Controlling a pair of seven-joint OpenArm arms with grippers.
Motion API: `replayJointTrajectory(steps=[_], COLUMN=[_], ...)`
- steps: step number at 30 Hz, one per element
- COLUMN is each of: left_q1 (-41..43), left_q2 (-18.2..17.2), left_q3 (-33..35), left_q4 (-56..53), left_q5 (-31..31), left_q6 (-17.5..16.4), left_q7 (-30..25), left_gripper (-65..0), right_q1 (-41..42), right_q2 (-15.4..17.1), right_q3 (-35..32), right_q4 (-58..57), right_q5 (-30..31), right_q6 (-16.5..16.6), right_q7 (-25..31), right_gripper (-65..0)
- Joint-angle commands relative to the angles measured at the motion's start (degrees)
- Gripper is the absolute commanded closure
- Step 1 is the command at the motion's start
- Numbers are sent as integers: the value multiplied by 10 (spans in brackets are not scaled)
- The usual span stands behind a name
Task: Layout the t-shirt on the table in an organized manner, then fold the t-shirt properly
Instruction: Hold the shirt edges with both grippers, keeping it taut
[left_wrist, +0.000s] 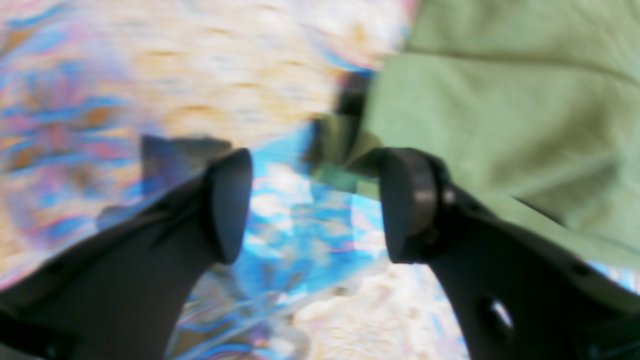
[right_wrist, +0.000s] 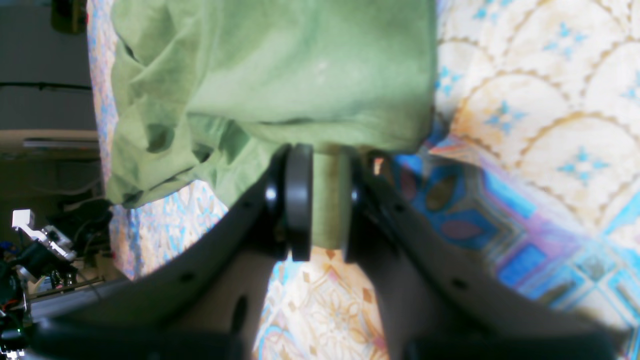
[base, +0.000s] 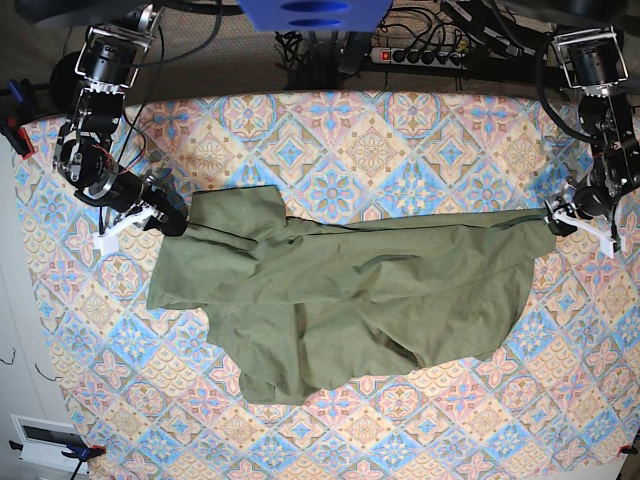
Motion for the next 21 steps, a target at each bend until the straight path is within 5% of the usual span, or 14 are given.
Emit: replayJointTrajectory(steps=[1,9,18,21], left_q1=[-7,-24,-55,-55], left_q2=[-9,18,19,20], left_q3=[-1,3,79,88], left_q4=[9,7,-72,-72], left_q5=[-5,63,63,62], left_q6=[-4,-4,-4,-5], left_q7=[-8,-8,-51,-51], left_gripper=[-419,-419,-415,-343], right_q1=[9,9,9,9], right_q2=[9,9,9,9], right_q3=[3,3,3,3], right_q4=[12,12,12,12], right_q5=[13,13,14,14], right_q6=[6,6,6,6], right_q7=[6,6,6,6], right_gripper=[-90,-90,-90,-90])
